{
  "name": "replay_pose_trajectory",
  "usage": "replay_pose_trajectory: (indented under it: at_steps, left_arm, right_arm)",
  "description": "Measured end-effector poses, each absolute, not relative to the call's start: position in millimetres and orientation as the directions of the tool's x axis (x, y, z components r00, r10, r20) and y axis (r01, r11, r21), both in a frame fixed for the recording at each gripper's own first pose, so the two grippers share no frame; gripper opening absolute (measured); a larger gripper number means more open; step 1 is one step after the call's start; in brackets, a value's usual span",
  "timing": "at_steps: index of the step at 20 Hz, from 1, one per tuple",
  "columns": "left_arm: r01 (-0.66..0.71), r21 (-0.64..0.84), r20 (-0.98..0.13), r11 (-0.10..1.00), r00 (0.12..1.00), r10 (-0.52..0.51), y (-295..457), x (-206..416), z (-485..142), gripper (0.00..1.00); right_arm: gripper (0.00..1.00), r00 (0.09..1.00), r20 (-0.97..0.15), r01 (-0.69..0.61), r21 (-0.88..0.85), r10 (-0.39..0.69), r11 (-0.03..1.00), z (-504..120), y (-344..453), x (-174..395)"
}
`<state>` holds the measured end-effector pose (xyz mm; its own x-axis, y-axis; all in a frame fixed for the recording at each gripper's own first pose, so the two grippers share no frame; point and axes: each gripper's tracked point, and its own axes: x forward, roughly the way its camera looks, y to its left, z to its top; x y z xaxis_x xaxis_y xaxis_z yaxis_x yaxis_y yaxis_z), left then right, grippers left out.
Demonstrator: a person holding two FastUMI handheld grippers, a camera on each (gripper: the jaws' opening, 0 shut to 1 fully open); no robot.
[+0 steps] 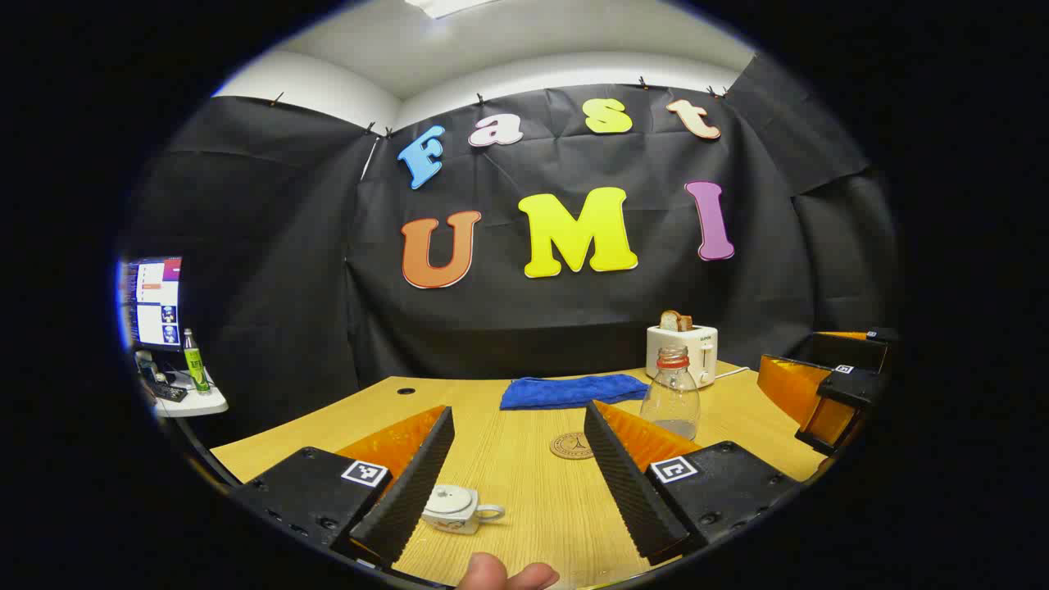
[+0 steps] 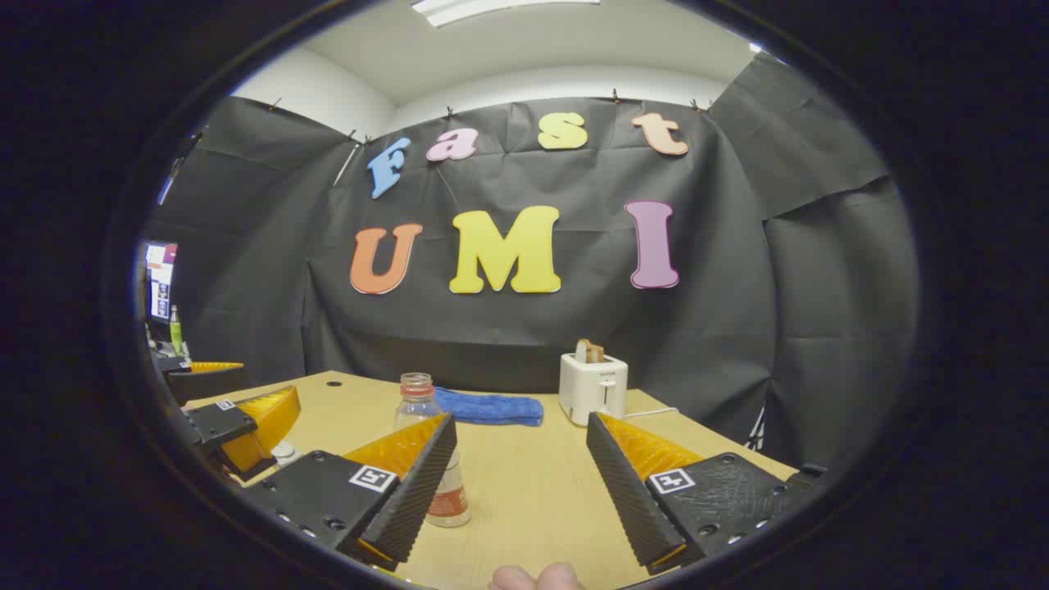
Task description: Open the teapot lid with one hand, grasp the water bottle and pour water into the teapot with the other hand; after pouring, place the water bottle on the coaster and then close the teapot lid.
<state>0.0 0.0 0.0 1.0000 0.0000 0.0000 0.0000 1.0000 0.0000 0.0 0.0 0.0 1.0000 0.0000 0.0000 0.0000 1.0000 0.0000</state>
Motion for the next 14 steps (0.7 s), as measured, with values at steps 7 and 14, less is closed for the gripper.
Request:
replay_pose_trajectory:
  at_steps: [7,14]
  left_arm:
    - [-0.010,-0.010,0.010,1.000,1.000,0.010,7.6,-0.4,4.7,1.00]
    - [-0.004,-0.016,0.017,1.000,1.000,0.004,10.2,-2.2,10.0,1.00]
  right_arm:
    - [0.96,1.000,-0.003,-0.006,0.002,0.006,1.000,-1.2,5.6,-0.1]
    - [0.96,1.000,-0.004,-0.007,-0.008,0.007,1.000,1.6,11.1,-2.8]
